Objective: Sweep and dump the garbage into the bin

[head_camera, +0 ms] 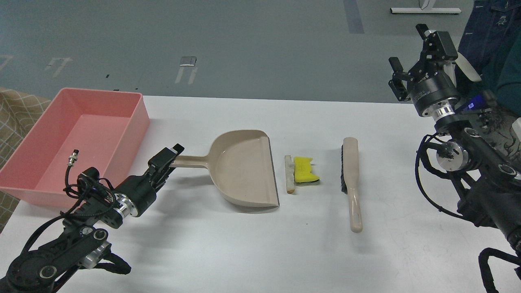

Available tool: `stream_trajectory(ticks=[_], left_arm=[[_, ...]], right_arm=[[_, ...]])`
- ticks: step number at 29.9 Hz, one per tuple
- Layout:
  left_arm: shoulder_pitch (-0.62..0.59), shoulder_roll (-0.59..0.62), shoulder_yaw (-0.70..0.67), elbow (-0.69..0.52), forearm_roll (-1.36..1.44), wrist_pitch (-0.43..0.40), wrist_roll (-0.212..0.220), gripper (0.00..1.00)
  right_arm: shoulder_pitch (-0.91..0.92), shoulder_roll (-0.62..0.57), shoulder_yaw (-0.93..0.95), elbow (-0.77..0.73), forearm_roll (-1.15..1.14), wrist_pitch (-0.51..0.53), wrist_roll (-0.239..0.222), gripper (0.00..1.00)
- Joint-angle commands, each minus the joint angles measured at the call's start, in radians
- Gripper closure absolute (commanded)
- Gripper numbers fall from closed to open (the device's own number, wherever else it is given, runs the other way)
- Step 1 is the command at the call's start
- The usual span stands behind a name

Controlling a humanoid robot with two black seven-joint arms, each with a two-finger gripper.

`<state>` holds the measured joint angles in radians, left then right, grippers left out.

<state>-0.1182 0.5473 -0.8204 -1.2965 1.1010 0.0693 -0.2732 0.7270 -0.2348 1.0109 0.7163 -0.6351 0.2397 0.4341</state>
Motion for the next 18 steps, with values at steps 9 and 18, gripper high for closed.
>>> stream_trajectory(ticks=[9, 18], left_arm=[[-0.052, 0.000, 0.038, 0.005, 0.000, 0.003, 0.017, 1.00], [-0.075, 0.005, 0.038, 0.005, 0.000, 0.003, 0.012, 1.00]], right_arm=[[0.000, -0.007, 0.000, 0.002, 0.002, 0.001, -0.002, 0.00], [0.009, -0.167, -0.098, 0.058, -0.002, 0.033, -0.011, 0.00]])
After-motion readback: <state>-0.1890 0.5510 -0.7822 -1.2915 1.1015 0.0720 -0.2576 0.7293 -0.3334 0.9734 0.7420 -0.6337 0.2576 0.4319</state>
